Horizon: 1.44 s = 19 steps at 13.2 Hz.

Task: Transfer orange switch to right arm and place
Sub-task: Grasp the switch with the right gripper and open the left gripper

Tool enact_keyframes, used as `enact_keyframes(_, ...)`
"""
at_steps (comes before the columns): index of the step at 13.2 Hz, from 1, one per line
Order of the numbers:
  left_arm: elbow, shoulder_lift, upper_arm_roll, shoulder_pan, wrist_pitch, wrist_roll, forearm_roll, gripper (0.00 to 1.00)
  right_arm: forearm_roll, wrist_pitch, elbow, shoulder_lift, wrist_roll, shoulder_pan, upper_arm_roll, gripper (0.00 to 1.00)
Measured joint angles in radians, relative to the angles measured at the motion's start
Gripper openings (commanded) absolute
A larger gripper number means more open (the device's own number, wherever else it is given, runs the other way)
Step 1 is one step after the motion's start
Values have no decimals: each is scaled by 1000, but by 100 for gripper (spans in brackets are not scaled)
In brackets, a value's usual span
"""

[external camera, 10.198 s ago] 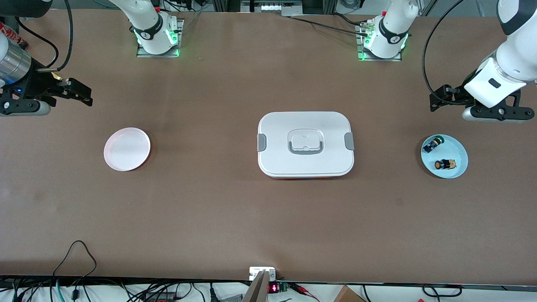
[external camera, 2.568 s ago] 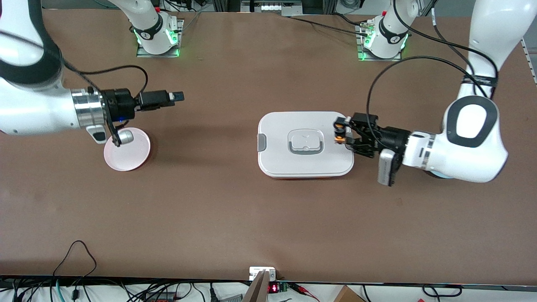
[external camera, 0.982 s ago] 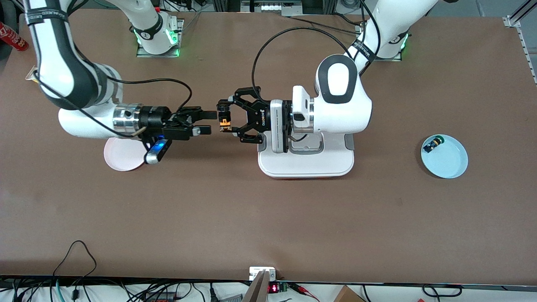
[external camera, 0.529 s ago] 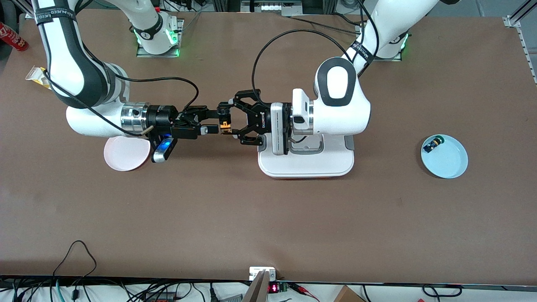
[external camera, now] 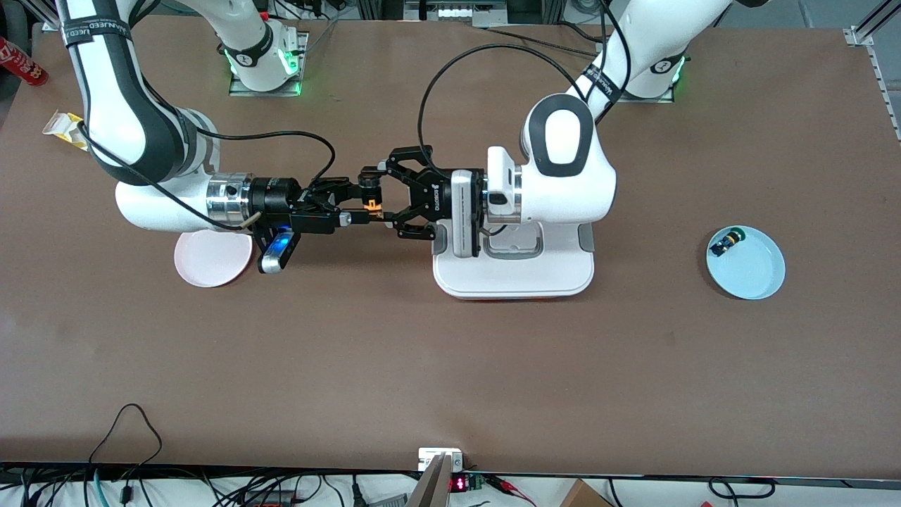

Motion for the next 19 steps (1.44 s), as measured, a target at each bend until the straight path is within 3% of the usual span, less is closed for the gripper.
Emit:
enact_keyframes(1, 0, 0, 0, -11, 16, 0, -1, 11, 1, -2, 0, 0, 0, 0, 0, 94)
enact_keyframes(2, 0, 0, 0, -20, 26, 0, -2, 11, 1, -3, 0, 0, 0, 0, 0, 82)
enact_keyframes(3, 0, 0, 0, -24, 30, 0, -2, 11, 1, -3, 0, 0, -1, 0, 0, 65)
enact_keyframes(4, 0, 0, 0, -25, 31, 0, -2, 11, 1, -4, 0, 0, -1, -1, 0, 40)
enact_keyframes(10, 9, 0, 2, -23, 34, 1, -5, 12, -1, -45, -3, 8, -13, -10, -4, 39)
enact_keyframes(12, 11, 0, 1, -25, 34, 2, -5, 38, -2, -57, -3, 9, -25, -14, -4, 22)
enact_keyframes(13, 11, 0, 1, -26, 34, 6, -5, 65, -2, -61, -3, 9, -42, -15, -4, 18)
enact_keyframes(14, 11, 0, 1, -26, 34, 16, -5, 100, -2, -64, -3, 9, -62, -16, -4, 17)
enact_keyframes(19, 6, 0, 2, -23, 34, 24, -35, 100, 2, -70, 4, 8, -139, -28, -5, 16)
